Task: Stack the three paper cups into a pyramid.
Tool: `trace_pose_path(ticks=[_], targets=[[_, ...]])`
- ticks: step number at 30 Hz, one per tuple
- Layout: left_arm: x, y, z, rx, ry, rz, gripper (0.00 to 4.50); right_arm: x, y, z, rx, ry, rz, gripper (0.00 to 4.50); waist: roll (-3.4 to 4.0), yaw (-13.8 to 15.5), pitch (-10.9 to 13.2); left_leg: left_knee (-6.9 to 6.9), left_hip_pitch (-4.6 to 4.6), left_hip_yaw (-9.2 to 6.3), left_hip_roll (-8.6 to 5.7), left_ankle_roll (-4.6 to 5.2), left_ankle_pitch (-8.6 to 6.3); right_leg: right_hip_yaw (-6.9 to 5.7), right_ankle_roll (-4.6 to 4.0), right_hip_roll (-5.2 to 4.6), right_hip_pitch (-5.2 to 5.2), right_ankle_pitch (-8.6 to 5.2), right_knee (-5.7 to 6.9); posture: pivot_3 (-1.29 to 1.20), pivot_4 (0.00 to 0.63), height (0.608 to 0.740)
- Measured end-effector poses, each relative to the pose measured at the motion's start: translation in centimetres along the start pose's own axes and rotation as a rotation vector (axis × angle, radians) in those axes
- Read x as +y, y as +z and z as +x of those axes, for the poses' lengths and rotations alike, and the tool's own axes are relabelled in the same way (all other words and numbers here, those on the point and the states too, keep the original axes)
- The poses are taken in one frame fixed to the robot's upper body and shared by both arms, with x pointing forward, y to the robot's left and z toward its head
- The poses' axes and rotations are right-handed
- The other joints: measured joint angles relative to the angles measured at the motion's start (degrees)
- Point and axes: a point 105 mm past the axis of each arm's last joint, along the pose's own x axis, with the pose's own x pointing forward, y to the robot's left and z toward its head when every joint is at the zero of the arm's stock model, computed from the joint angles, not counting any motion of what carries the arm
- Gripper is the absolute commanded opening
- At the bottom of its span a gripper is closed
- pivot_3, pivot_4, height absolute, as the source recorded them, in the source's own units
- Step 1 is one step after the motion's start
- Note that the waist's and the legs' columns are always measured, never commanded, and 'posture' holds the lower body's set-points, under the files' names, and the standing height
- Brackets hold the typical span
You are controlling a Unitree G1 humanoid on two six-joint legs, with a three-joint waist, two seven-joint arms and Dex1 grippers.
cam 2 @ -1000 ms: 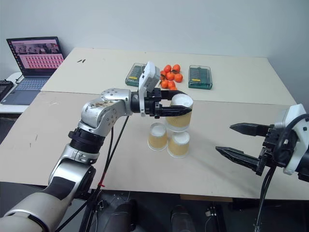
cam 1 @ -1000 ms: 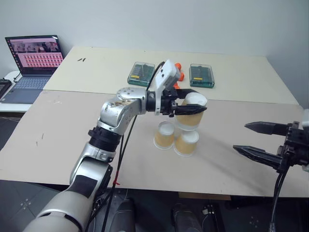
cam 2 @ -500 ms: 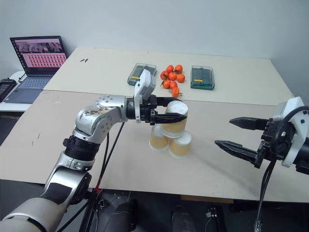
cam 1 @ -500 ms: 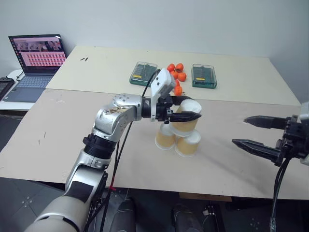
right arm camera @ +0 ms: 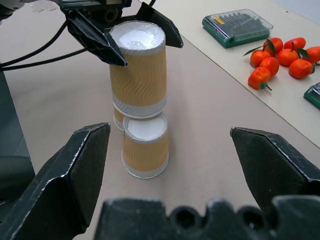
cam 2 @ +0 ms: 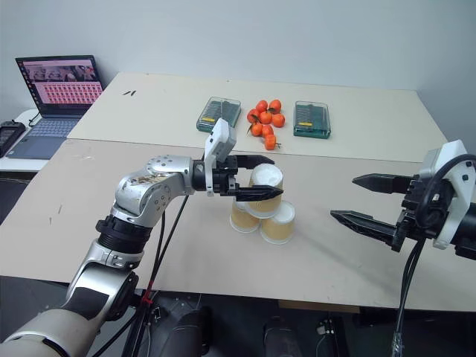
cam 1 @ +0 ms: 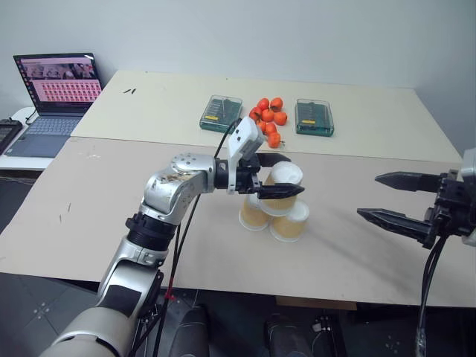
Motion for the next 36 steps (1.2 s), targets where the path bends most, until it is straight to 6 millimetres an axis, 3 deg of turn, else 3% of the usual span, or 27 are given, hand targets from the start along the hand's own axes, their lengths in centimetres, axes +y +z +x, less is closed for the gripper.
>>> trace_pose_path(ticks=[6, 14, 26, 31, 34, 36], targets=[[0.5, 0.6, 0.3, -0.016, 0.012, -0.009, 4.44, -0.1, 0.0, -0.1, -0.005, 0.0, -0.002, 4.5, 0.0, 0.0, 0.0, 0.0, -0.01, 0.0, 0.0, 0.0, 0.0, 0.0, 0.0, 0.0, -0.01, 0.0, 0.0, 0.0, 0.15, 0.735], [2.0, 5.0, -0.2, -0.136, 0.055, 0.017, 4.44, -0.2, -0.2, 0.2, -0.006, 0.018, 0.002, 4.5, 0.0, -0.02, 0.0, 0.0, 0.0, 0.0, 0.0, 0.0, 0.0, 0.0, 0.01, 0.0, -0.01, 0.0, 0.0, 0.0, 0.15, 0.735], [4.5, 6.1, -2.0, -0.21, 0.192, -0.078, 4.44, -0.7, -0.1, 1.0, -0.02, 0.034, -0.014, 4.5, 0.0, -0.03, 0.0, 0.01, -0.02, -0.01, 0.0, 0.0, 0.0, -0.01, 0.01, 0.0, -0.03, 0.0, 0.03, 0.0, 0.15, 0.735], [6.0, 8.8, -5.7, -0.268, 0.314, -0.029, 4.44, -0.6, -0.3, 1.0, -0.011, 0.058, -0.011, 4.5, 0.01, -0.49, 0.0, -0.09, 0.01, 0.0, 0.0, 0.0, 0.0, 0.02, 0.02, 0.0, -0.05, -0.01, 0.03, 0.0, 0.15, 0.735], [5.5, 7.8, -9.1, -0.201, 0.355, 0.041, 4.44, -0.8, -1.3, 0.6, 0.04, 0.062, 0.006, 4.5, 0.05, -1.01, -0.02, -0.16, 0.06, 0.01, 0.03, -0.01, 0.0, 0.01, 0.0, 0.01, -0.04, -0.04, 0.02, 0.0, 0.15, 0.735], [4.3, 5.1, -11.6, -0.09, 0.372, 0.083, 4.44, -1.5, -2.3, 0.6, 0.102, 0.042, -0.018, 4.5, 0.11, -1.62, -0.07, -0.18, 0.14, 0.14, 0.05, -0.01, -0.01, 0.11, -0.01, -0.01, -0.01, -0.04, 0.0, 0.0, 0.15, 0.735]])
